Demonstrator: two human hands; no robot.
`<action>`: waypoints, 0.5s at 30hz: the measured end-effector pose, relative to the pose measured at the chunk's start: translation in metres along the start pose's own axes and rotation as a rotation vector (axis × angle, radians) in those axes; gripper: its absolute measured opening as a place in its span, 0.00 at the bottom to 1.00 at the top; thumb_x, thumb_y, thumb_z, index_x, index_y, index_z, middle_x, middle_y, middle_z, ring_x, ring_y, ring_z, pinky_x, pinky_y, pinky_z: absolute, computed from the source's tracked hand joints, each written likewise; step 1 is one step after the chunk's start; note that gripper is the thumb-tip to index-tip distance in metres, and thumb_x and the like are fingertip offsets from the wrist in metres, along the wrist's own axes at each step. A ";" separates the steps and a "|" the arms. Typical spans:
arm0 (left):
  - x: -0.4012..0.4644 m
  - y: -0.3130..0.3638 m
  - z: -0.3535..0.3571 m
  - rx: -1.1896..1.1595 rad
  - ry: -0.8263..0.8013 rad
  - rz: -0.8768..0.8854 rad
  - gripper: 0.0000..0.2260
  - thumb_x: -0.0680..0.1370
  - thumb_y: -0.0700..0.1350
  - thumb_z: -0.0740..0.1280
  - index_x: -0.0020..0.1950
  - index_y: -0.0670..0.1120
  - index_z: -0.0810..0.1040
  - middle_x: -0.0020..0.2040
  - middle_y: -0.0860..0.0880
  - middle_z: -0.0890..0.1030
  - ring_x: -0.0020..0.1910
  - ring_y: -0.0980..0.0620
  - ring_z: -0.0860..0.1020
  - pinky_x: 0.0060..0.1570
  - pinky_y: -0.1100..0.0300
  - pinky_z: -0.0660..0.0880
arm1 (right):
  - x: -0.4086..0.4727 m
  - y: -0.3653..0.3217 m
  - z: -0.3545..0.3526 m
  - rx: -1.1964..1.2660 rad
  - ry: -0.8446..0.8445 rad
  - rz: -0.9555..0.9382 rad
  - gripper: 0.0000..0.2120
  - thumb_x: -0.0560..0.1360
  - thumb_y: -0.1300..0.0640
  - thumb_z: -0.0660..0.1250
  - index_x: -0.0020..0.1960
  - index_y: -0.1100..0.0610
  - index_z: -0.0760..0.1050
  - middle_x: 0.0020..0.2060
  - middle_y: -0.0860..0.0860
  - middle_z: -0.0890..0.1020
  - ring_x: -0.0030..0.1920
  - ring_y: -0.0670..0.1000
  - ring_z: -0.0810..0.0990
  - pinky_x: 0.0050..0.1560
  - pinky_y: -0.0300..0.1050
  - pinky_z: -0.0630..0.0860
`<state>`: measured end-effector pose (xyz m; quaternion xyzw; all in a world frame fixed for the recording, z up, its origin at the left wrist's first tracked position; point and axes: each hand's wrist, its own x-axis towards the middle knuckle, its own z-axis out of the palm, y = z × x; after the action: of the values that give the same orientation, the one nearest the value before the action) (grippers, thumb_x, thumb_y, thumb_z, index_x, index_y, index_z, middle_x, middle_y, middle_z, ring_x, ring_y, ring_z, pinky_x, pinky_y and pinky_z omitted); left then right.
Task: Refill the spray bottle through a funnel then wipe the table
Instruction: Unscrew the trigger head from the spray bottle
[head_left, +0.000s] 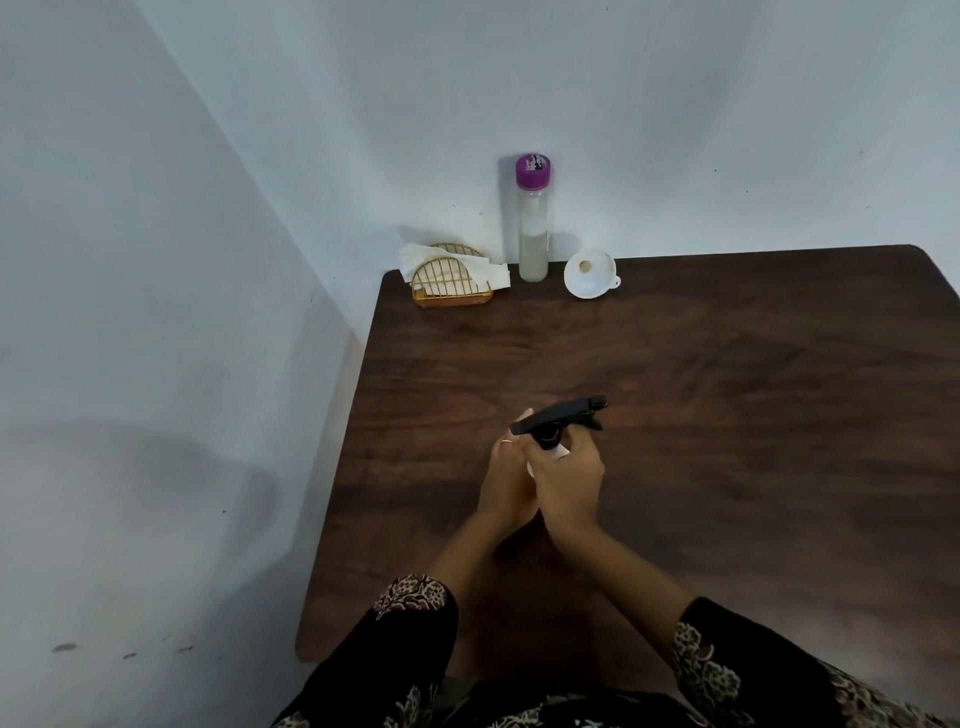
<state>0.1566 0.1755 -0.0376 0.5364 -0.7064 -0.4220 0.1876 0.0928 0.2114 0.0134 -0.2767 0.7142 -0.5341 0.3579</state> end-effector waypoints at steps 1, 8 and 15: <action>0.000 0.001 0.002 -0.045 0.017 0.004 0.07 0.74 0.47 0.59 0.39 0.58 0.72 0.42 0.50 0.79 0.42 0.51 0.78 0.40 0.52 0.77 | 0.001 0.002 0.002 -0.023 0.021 -0.021 0.07 0.70 0.60 0.72 0.44 0.53 0.74 0.38 0.45 0.80 0.43 0.45 0.79 0.43 0.35 0.73; 0.003 0.000 0.008 -0.122 0.042 -0.058 0.13 0.72 0.53 0.61 0.49 0.47 0.77 0.50 0.42 0.80 0.47 0.50 0.79 0.48 0.55 0.77 | 0.009 0.015 -0.004 -0.174 -0.111 -0.203 0.11 0.73 0.62 0.68 0.53 0.50 0.75 0.44 0.47 0.82 0.47 0.47 0.80 0.53 0.53 0.77; 0.002 -0.004 0.010 -0.144 0.050 -0.123 0.23 0.71 0.50 0.67 0.65 0.45 0.70 0.61 0.47 0.76 0.59 0.50 0.76 0.59 0.53 0.74 | 0.024 0.004 -0.027 -0.175 -0.432 -0.138 0.22 0.75 0.59 0.68 0.67 0.52 0.68 0.53 0.40 0.76 0.50 0.36 0.75 0.46 0.28 0.72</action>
<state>0.1508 0.1776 -0.0465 0.5745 -0.6350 -0.4687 0.2169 0.0573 0.2094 0.0088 -0.4627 0.6440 -0.4216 0.4398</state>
